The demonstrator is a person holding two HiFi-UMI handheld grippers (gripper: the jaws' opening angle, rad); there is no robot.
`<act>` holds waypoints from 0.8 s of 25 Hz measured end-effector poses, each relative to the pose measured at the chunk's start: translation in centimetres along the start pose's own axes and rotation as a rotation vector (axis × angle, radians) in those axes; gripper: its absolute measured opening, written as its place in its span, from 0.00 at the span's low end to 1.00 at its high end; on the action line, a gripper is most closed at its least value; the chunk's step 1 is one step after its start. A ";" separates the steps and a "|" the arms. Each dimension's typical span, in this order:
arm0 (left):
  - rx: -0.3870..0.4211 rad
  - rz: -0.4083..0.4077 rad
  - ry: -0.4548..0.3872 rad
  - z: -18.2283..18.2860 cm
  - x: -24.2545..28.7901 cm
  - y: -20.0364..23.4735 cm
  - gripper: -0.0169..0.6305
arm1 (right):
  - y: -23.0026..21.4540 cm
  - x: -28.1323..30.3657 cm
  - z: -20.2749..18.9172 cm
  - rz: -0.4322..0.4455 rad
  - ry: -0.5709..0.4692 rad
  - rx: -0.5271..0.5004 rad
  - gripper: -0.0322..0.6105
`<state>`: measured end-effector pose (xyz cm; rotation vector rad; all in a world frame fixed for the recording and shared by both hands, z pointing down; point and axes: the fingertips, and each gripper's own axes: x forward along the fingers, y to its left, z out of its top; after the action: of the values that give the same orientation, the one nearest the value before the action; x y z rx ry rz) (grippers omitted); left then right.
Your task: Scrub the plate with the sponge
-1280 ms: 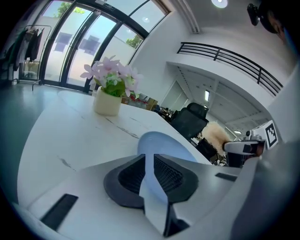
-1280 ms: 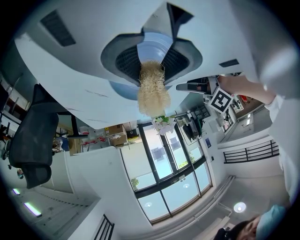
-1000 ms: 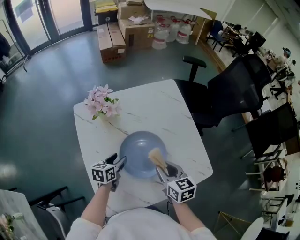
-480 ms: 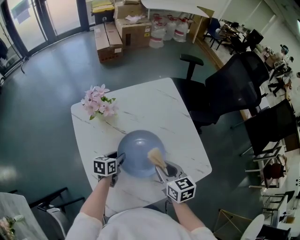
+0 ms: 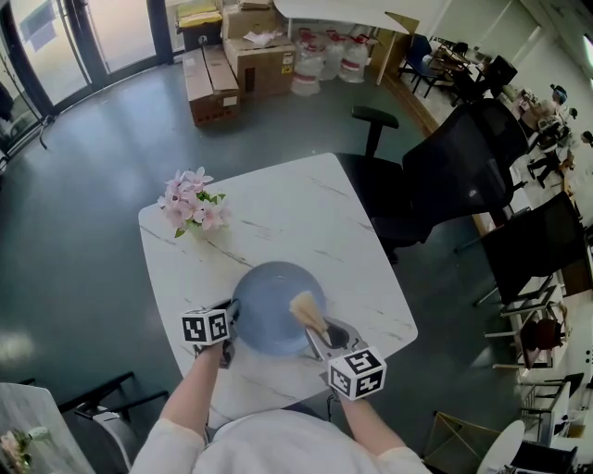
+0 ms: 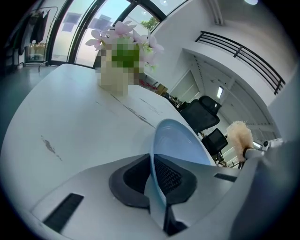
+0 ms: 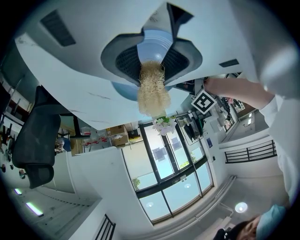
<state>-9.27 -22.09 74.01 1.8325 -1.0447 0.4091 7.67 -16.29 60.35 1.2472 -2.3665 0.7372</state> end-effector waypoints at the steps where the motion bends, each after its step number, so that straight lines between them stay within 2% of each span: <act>1: 0.005 0.000 -0.003 0.0 -0.1 -0.1 0.09 | 0.1 0.0 0.1 0.002 -0.001 -0.002 0.23; 6: -0.002 0.000 -0.038 0.2 -0.9 -0.8 0.09 | 0.3 -0.2 0.5 0.011 -0.007 -0.013 0.23; 20: -0.038 -0.036 -0.233 2.9 -5.9 -3.2 0.09 | 1.6 -0.8 2.8 0.046 -0.066 -0.061 0.23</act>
<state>-10.61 -21.18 66.89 1.8937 -1.1658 0.1546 6.60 -16.68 57.23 1.2129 -2.4590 0.6420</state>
